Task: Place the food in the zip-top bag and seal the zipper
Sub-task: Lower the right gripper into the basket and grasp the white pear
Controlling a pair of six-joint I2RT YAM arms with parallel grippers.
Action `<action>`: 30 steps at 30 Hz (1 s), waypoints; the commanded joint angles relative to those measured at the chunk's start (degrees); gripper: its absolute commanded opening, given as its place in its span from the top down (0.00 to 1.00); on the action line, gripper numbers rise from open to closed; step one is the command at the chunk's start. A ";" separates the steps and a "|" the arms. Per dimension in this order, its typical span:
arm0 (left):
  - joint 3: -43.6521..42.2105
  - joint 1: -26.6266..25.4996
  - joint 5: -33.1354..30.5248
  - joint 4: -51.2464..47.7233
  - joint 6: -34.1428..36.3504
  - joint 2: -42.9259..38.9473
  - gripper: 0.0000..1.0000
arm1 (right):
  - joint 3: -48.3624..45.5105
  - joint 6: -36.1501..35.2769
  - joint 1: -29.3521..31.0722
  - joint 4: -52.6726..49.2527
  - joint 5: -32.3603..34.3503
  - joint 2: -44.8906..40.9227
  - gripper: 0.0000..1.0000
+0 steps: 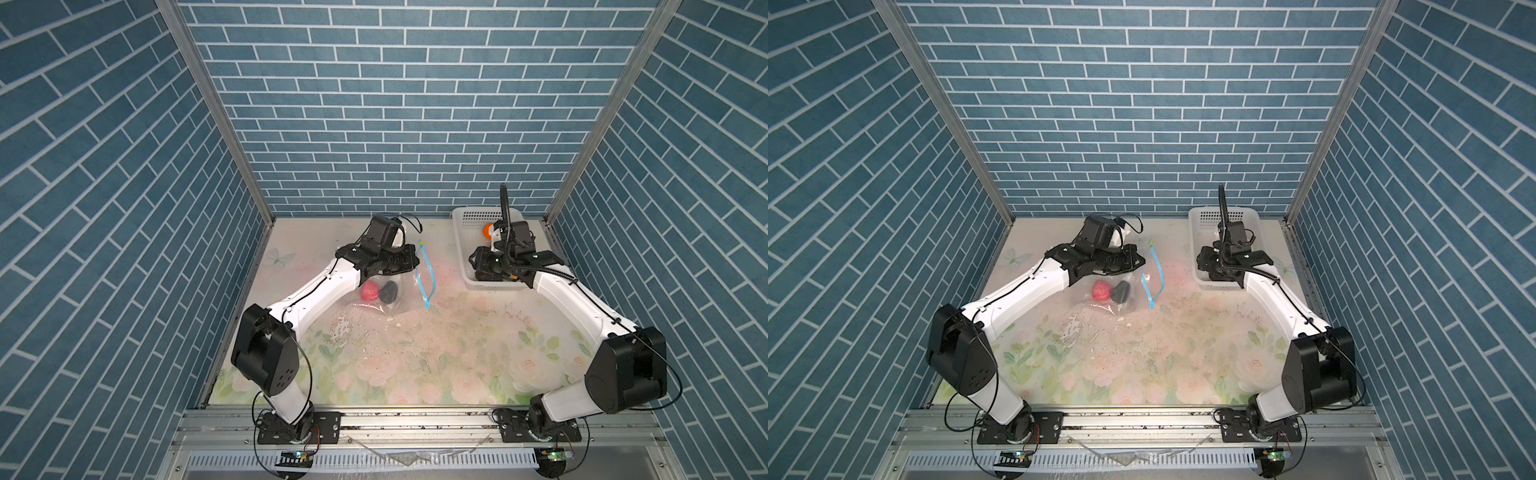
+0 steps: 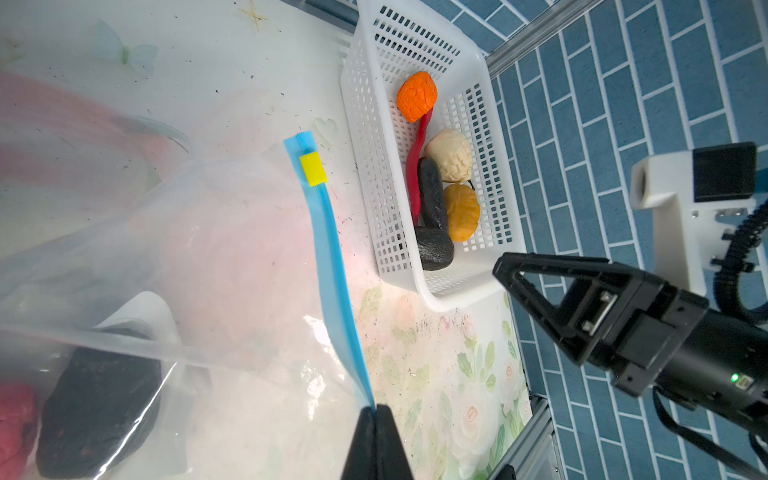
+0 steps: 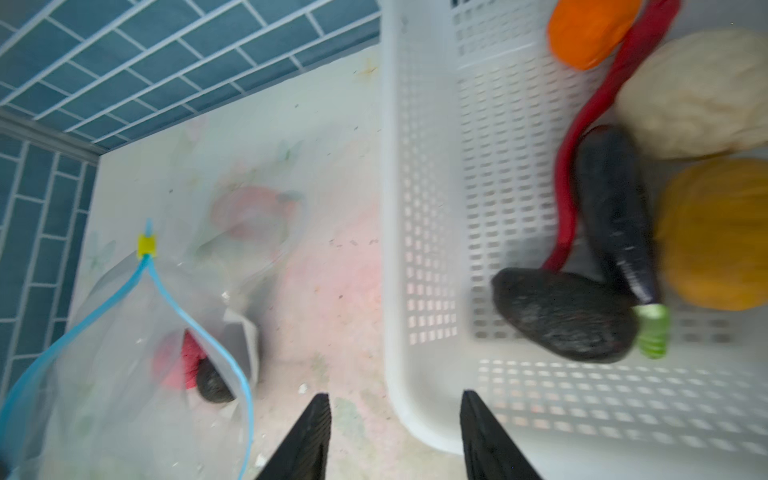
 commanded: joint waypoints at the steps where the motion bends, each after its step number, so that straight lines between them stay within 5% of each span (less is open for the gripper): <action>1: 2.04 0.47 -0.70 -1.06 0.27 0.93 1.00 | 4.91 -7.02 -1.35 -4.13 8.62 2.43 0.46; 15: 5.16 0.54 -1.01 -3.35 0.56 2.57 1.00 | 17.19 -13.59 -9.47 -6.96 14.50 18.33 0.40; 30: 7.71 0.54 -0.81 -4.74 0.88 5.07 1.00 | 27.83 -14.20 -14.50 -7.78 12.05 31.49 0.33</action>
